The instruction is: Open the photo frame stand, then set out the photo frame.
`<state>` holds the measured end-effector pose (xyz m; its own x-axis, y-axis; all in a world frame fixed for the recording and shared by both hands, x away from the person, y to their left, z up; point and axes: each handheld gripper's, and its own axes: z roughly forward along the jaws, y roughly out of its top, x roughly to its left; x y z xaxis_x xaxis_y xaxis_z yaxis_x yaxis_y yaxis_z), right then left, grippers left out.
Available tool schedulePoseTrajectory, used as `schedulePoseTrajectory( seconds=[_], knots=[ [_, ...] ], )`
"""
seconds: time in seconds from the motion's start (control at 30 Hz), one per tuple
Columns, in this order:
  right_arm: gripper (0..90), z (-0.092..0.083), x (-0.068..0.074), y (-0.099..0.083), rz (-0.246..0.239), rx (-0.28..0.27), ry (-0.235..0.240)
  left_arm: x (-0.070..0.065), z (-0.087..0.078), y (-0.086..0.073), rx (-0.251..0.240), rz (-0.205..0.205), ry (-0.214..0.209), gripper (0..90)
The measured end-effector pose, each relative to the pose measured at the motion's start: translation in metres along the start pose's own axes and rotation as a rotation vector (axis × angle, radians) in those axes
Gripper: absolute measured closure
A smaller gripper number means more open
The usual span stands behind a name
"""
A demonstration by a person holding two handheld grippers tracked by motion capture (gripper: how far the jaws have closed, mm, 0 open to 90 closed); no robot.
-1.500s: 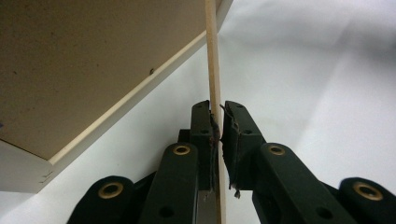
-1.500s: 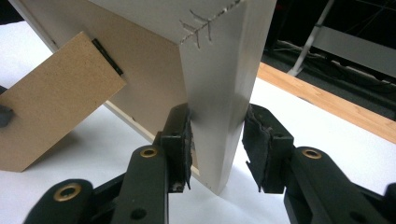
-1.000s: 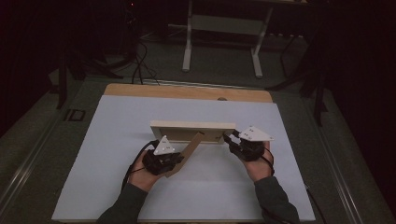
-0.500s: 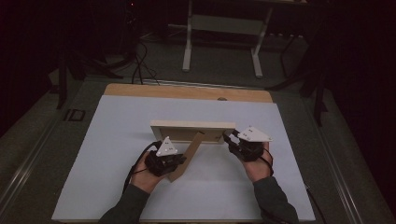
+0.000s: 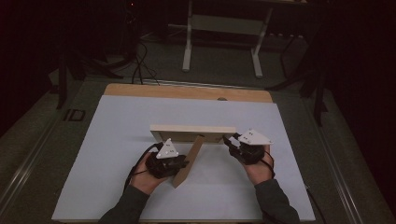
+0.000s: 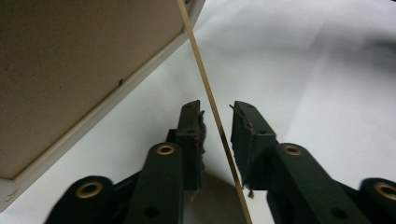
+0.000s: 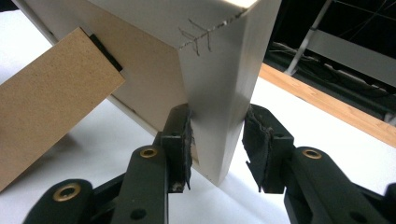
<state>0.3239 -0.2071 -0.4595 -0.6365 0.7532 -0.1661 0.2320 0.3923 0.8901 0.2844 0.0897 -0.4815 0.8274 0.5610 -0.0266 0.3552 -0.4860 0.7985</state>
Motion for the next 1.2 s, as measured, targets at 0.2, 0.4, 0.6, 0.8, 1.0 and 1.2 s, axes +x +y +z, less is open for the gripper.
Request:
schedulePoseTrajectory(
  seconds=[0.2,0.4,0.6,0.8,1.0,1.2],
  knots=[
    [61.3,0.000,-0.001,-0.001,0.012,-0.002,0.007,0.002,-0.007,-0.001,-0.025,-0.020,0.000,69.0],
    [58.6,0.000,-0.003,-0.003,0.017,0.007,0.013,0.008,-0.014,-0.003,-0.045,-0.046,0.016,68.0],
    [57.4,0.001,-0.008,-0.006,0.060,0.011,0.047,0.012,-0.019,-0.005,-0.063,-0.065,0.029,67.9],
    [57.7,0.002,-0.008,-0.008,0.058,0.018,0.050,0.018,-0.024,-0.007,-0.071,-0.087,0.052,68.0],
    [57.7,0.002,-0.009,-0.009,0.062,0.027,0.055,0.023,-0.027,-0.010,-0.072,-0.109,0.070,67.7],
    [57.5,0.002,-0.012,-0.013,0.075,0.058,0.075,0.027,-0.030,-0.014,-0.077,-0.132,0.078,68.0]
  ],
)
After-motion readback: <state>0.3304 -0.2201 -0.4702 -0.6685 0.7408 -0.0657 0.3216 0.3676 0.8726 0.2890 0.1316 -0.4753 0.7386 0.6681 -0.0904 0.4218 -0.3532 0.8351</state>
